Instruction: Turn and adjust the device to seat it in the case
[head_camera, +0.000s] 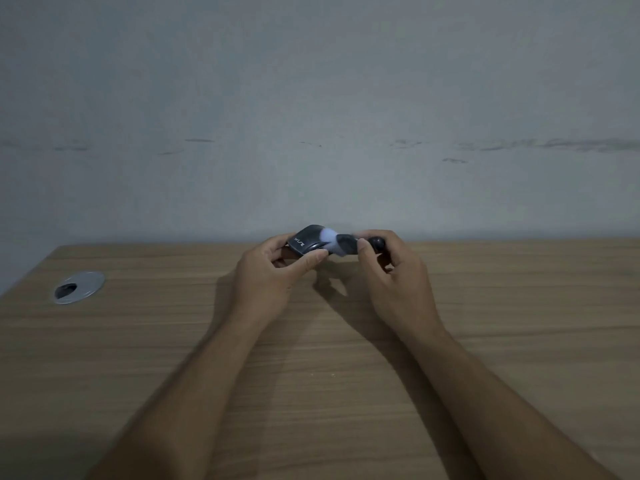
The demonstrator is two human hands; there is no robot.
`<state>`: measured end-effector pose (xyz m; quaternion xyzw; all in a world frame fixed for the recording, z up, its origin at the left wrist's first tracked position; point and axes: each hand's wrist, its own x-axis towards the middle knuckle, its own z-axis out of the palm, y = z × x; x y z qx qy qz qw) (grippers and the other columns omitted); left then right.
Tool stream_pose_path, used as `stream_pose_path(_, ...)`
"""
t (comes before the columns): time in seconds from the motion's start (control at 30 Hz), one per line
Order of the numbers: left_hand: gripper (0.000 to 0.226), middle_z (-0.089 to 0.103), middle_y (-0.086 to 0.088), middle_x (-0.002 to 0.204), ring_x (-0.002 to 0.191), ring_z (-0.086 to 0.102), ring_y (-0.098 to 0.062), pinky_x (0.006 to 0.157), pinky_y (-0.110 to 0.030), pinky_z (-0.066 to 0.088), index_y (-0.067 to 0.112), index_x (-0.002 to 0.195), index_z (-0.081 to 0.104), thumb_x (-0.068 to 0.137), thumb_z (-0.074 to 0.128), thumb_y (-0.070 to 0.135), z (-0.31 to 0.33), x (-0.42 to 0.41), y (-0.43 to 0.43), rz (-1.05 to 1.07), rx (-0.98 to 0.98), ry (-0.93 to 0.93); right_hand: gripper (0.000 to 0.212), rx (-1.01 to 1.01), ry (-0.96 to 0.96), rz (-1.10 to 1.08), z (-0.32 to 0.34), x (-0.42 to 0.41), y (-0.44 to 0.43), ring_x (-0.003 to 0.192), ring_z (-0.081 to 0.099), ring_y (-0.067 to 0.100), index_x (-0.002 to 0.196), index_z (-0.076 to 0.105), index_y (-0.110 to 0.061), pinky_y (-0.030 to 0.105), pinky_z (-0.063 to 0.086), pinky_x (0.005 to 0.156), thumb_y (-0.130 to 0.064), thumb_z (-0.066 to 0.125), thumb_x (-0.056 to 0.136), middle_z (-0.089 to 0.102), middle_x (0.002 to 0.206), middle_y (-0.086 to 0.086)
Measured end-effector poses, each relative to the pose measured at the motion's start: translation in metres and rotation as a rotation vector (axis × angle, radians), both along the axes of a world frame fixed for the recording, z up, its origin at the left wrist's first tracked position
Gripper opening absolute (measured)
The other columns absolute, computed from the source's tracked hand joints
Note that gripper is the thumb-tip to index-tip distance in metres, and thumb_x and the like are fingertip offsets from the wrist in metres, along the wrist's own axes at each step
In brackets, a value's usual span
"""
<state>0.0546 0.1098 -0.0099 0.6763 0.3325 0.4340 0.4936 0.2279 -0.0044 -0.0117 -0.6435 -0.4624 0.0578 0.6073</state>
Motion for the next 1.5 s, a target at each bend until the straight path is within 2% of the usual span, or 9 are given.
stream_pose_path(0.1, 0.037, 0.088, 0.008, 0.103, 0.095, 0.085, -0.013, 0.093, -0.041, 0.068, 0.037, 0.115, 0.084, 0.08, 0.096, 0.044, 0.0, -0.001, 0.001, 0.004, -0.009, -0.01, 0.011, 0.012, -0.036, 0.064, -0.001, -0.003, 0.0, 0.064, 0.059, -0.002, 0.108, 0.076, -0.035, 0.013, 0.044, 0.061, -0.035, 0.065, 0.108, 0.071, 0.081, -0.022)
stream_pose_path(0.27, 0.036, 0.088, 0.013, 0.105, 0.095, 0.084, -0.008, 0.092, -0.034, 0.065, 0.036, 0.118, 0.083, 0.083, 0.094, 0.04, 0.001, 0.0, -0.002, 0.016, 0.002, 0.013, 0.016, -0.046, 0.089, -0.101, -0.002, 0.009, 0.003, 0.08, 0.071, 0.004, 0.109, 0.081, -0.025, 0.027, 0.055, 0.076, -0.03, 0.066, 0.109, 0.08, 0.091, -0.01)
stream_pose_path(0.4, 0.048, 0.086, 0.014, 0.109, 0.103, 0.082, -0.004, 0.096, -0.035, 0.065, 0.03, 0.128, 0.078, 0.084, 0.095, 0.033, 0.004, -0.002, -0.002, 0.034, 0.049, 0.075, 0.016, -0.015, 0.084, 0.023, 0.001, 0.004, 0.001, 0.074, 0.065, -0.004, 0.101, 0.08, -0.025, 0.015, 0.05, 0.07, -0.029, 0.066, 0.109, 0.078, 0.086, -0.009)
stream_pose_path(0.53, 0.061, 0.079, 0.025, 0.117, 0.113, 0.071, 0.013, 0.094, -0.016, 0.053, 0.036, 0.138, 0.071, 0.082, 0.095, 0.037, 0.007, -0.004, -0.005, 0.045, 0.112, 0.188, 0.02, -0.022, 0.078, 0.023, 0.001, 0.003, 0.002, 0.071, 0.061, 0.0, 0.095, 0.077, -0.024, 0.019, 0.049, 0.068, -0.031, 0.065, 0.11, 0.072, 0.078, -0.012)
stream_pose_path(0.7, 0.066, 0.072, 0.013, 0.139, 0.127, 0.065, -0.002, 0.099, -0.009, 0.047, 0.04, 0.143, 0.067, 0.083, 0.095, 0.033, 0.007, -0.004, -0.007, 0.012, 0.183, 0.253, 0.022, -0.047, 0.14, -0.11, 0.0, 0.011, 0.001, 0.08, 0.069, -0.001, 0.108, 0.08, -0.028, 0.021, 0.051, 0.075, -0.038, 0.062, 0.113, 0.081, 0.092, -0.009)
stream_pose_path(0.97, 0.063, 0.067, 0.002, 0.123, 0.096, 0.055, 0.015, 0.076, 0.009, 0.036, 0.037, 0.141, 0.07, 0.084, 0.093, 0.026, 0.017, -0.004, -0.02, 0.142, 0.313, 0.347, 0.016, 0.015, -0.033, 0.071, 0.005, -0.004, -0.001, 0.068, 0.061, -0.007, 0.098, 0.075, -0.036, 0.009, 0.044, 0.066, -0.027, 0.068, 0.11, 0.074, 0.082, -0.021)
stream_pose_path(1.07, 0.062, 0.065, 0.008, 0.117, 0.096, 0.054, 0.016, 0.077, 0.009, 0.035, 0.037, 0.139, 0.07, 0.083, 0.095, 0.032, 0.02, -0.004, -0.025, 0.164, 0.336, 0.337, 0.014, -0.009, 0.028, -0.029, 0.001, 0.002, 0.0, 0.072, 0.064, -0.002, 0.103, 0.078, -0.026, 0.018, 0.049, 0.07, -0.029, 0.067, 0.11, 0.077, 0.084, -0.01)
stream_pose_path(1.27, 0.06, 0.059, 0.033, 0.102, 0.104, 0.061, -0.003, 0.085, 0.005, 0.036, 0.029, 0.135, 0.073, 0.079, 0.095, 0.024, 0.023, -0.004, -0.032, 0.154, 0.463, 0.354, 0.017, -0.006, -0.019, -0.012, 0.003, -0.003, -0.002, 0.092, 0.073, 0.009, 0.122, 0.079, -0.025, 0.022, 0.052, 0.079, -0.031, 0.067, 0.112, 0.08, 0.112, -0.009)
stream_pose_path(1.5, 0.066, 0.064, 0.011, 0.117, 0.115, 0.061, -0.016, 0.088, 0.003, 0.037, 0.018, 0.136, 0.071, 0.076, 0.095, 0.007, 0.019, -0.002, -0.023, 0.149, 0.526, 0.421, 0.014, 0.126, -0.383, 0.044, 0.007, -0.022, -0.006, 0.081, 0.056, -0.011, 0.111, 0.078, -0.01, 0.007, 0.039, 0.075, -0.019, 0.071, 0.104, 0.067, 0.099, -0.006)
